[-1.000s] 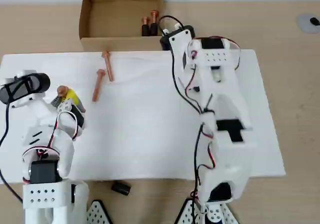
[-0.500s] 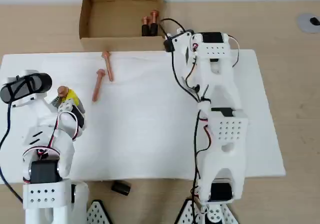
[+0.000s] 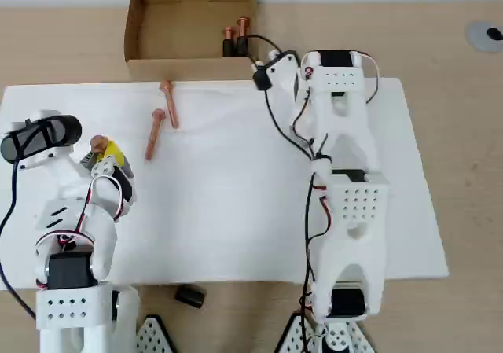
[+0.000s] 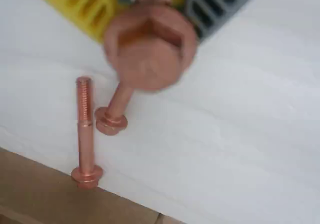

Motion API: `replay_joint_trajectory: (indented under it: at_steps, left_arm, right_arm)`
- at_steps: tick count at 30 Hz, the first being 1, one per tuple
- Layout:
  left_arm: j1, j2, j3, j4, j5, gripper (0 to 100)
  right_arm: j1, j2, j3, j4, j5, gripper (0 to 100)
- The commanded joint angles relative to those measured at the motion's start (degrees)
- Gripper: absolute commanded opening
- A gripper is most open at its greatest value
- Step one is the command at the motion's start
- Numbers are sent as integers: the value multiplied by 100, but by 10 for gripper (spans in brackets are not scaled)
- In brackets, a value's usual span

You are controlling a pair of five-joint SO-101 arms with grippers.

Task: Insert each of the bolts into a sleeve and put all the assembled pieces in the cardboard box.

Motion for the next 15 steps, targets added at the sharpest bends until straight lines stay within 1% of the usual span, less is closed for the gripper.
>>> replay_joint_trajectory:
  at_steps: [1,7,15]
  left_arm:
    - [70,-101,-53,-114,-26,5]
    - [79,-101,-44,-26,-158,5]
    - [79,-101,-62,97,-158,5]
  right_arm:
    - [-356,13,-48,202,299,107]
    - [-453,4,-48,237,369,44]
    - [-453,-31,-171,519,343,40]
